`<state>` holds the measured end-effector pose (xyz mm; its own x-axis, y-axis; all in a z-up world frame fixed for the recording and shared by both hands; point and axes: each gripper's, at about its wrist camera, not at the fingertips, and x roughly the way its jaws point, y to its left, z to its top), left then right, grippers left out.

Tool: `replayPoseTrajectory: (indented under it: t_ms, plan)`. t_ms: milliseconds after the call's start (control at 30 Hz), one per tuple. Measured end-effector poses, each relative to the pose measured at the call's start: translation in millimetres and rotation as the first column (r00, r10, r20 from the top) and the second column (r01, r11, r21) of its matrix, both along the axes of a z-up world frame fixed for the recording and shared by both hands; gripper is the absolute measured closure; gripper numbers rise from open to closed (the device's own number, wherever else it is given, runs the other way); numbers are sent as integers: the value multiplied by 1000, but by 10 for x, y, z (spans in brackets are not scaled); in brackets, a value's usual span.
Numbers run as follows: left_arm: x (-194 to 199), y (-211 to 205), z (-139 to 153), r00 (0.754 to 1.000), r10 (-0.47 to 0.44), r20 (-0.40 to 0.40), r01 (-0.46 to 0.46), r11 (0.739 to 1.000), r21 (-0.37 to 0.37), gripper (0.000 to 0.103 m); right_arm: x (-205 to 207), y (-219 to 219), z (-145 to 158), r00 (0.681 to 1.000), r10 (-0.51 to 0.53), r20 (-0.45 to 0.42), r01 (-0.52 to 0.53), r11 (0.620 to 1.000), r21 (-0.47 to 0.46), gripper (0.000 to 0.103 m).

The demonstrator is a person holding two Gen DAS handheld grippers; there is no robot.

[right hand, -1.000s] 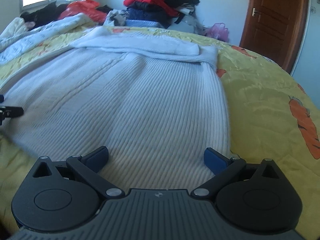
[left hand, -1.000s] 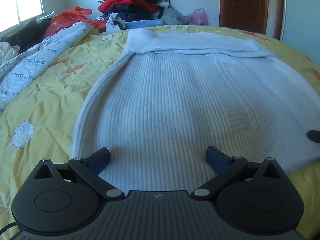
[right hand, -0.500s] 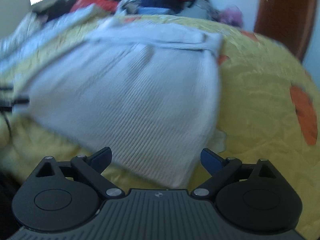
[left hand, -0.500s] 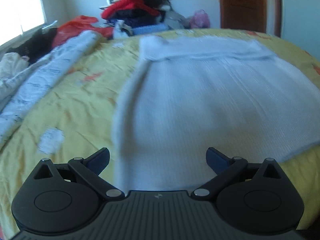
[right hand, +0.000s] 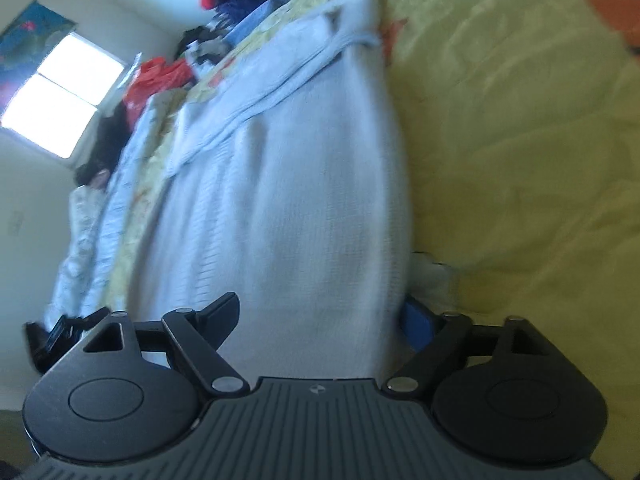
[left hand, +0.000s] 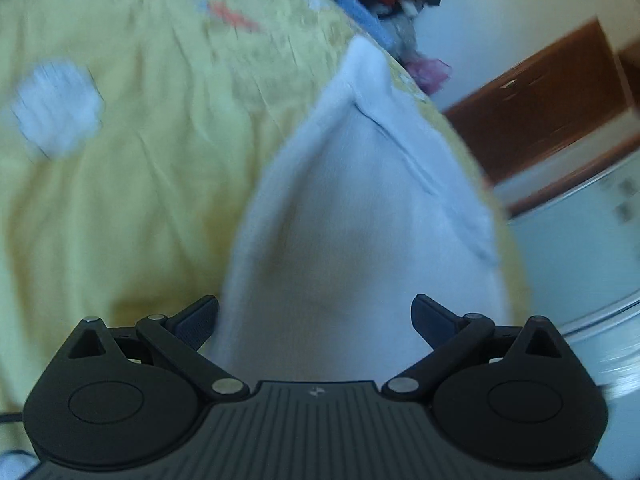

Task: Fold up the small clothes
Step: 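Close both grippers on the hem of the white sweater, then lift the hem with both grippers and fold it over toward the collar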

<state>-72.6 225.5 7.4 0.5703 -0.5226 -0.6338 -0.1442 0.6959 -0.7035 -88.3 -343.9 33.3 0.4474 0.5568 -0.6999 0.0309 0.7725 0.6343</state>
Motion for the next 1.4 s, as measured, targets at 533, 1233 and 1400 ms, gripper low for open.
replayPoseTrajectory:
  t_ms: [533,1233,1400]
  plan:
    - [262,-45,18,975,-190,-111,202,973,110,65,61,-17,-63,998,43,-53,-37,995,96,48]
    - [805,32,787,971,-123,207,118,992,35,92,458,-353,421,981,-76,176,10,937,349,89]
    - [1576,-10,993,957,-77,279,76,997,16,92,1118,-606,509,952,-184,246,60,897,438,89]
